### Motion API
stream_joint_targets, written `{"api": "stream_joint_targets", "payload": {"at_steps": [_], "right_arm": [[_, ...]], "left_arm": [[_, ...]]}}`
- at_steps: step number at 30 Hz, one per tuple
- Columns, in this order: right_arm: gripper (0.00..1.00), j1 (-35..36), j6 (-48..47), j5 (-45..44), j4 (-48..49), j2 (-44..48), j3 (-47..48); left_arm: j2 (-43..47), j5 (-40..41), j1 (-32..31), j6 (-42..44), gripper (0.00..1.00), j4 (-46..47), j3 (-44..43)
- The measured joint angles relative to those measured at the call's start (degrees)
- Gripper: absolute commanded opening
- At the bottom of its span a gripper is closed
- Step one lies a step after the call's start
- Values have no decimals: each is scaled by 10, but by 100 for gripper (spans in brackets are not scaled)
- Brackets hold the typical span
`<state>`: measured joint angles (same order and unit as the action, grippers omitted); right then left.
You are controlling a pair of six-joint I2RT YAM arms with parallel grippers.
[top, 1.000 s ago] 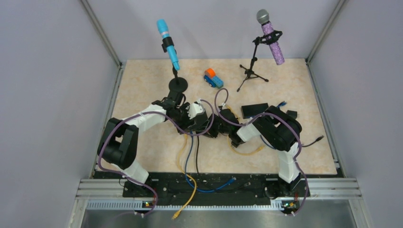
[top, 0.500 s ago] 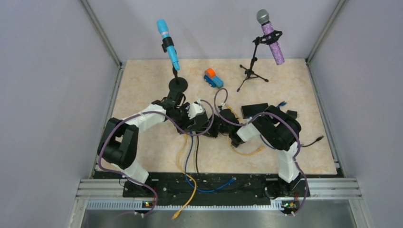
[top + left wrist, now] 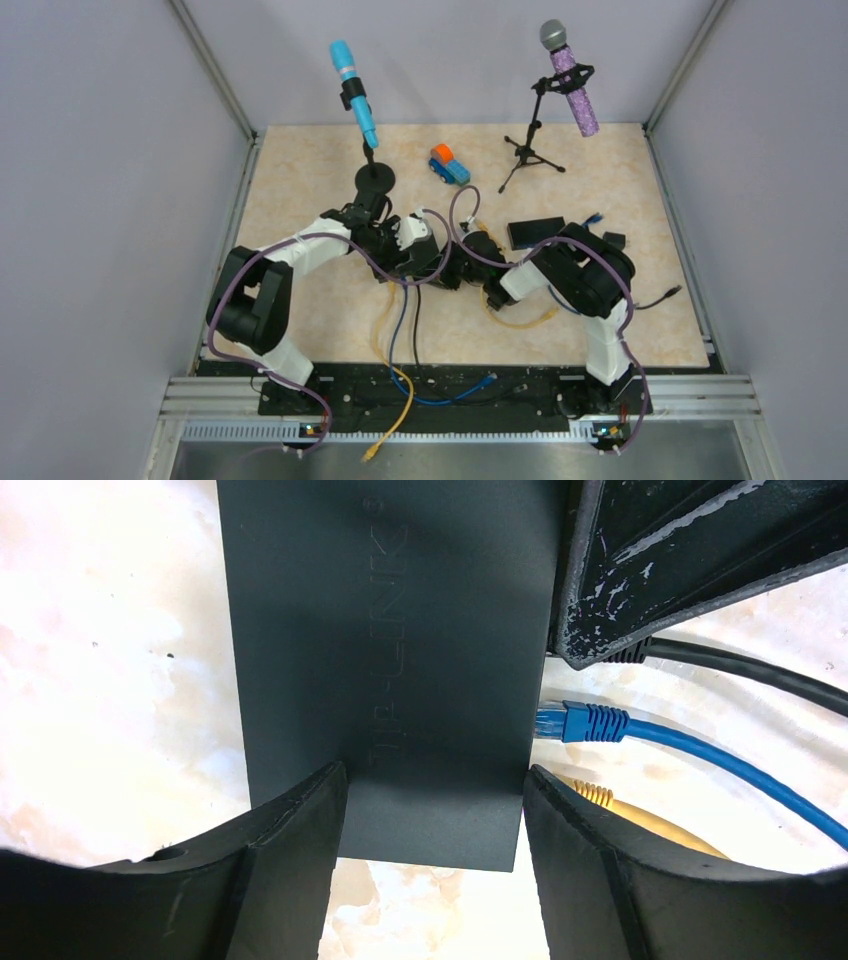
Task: Pull the plug from the switch port
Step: Pull the connector from the switch port.
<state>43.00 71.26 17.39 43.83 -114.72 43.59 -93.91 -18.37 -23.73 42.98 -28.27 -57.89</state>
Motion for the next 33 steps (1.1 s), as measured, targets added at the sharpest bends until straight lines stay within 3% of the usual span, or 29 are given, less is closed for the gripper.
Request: {"api": "stream_joint_targets", "payload": {"at_steps": [14,17,20,33], "right_arm": [[2,0,-29,0,-27,10,6],[27,0,-28,2,-30,10,8],[32,0,-18,3,-26,11,8],[22,-1,20,0,-12,0,7]], "left_arm": [[-2,-1,0,-7,69,-1,-3],[-4,-2,0,-7,69,-3,-5],[-4,-2,0,-6,69,-4,-5],[-4,-2,0,-5,68,-5,-5]]}}
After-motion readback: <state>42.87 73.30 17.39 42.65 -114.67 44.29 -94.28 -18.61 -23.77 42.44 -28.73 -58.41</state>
